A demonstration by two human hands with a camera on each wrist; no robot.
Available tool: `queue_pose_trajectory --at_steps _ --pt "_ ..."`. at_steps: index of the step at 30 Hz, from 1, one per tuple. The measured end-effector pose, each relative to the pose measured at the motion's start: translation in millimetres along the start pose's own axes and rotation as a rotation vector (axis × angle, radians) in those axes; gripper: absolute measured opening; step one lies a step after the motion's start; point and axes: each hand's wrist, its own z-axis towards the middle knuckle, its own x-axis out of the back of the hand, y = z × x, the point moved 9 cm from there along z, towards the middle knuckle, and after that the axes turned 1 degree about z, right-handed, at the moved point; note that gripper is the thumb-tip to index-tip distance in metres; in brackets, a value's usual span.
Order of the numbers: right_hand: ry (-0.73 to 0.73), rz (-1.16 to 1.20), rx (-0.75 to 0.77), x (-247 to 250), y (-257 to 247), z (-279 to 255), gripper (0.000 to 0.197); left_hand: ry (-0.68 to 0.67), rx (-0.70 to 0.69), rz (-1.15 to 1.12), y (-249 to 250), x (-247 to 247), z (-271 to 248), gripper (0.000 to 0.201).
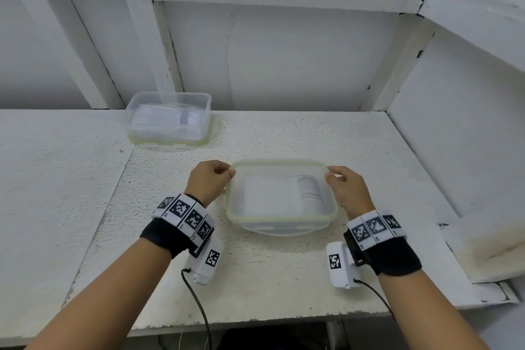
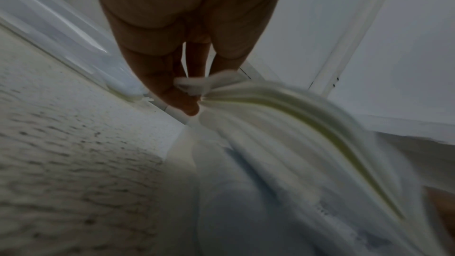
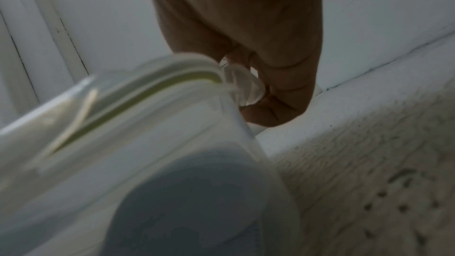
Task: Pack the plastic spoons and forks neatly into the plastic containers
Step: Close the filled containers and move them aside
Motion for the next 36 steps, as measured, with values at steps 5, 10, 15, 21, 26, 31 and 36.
queue_pose_trajectory --at_steps 5,10,15,21,26,31,36 --pt "0.038 -0.114 0.030 2 3 2 0.032 0.005 0.053 0.058 -6 0 0 0.029" --pt "0.109 -0.345 0.095 5 -9 -4 0.039 0.013 0.012 0.316 4 2 -4 0.029" --pt "0.133 -0.415 0.124 7 -16 -7 0.036 -0.029 0.022 0.285 6 3 -7 0.019" --pt "0.141 -0.345 0.077 12 -12 -10 0.032 -0.023 0.096 0.001 -10 7 -12 0.025" --pt "0.138 -0.344 0.051 10 -13 -9 0.030 -0.011 0.151 -0.231 -21 3 -17 0.028" --pt "0.113 -0.296 0.038 14 -9 -6 0.026 -0.030 0.205 -0.434 -28 -5 -24 0.031" --pt "-0.083 -0.396 0.033 5 -10 9 0.025 -0.099 0.003 0.122 -7 -1 -19 0.039"
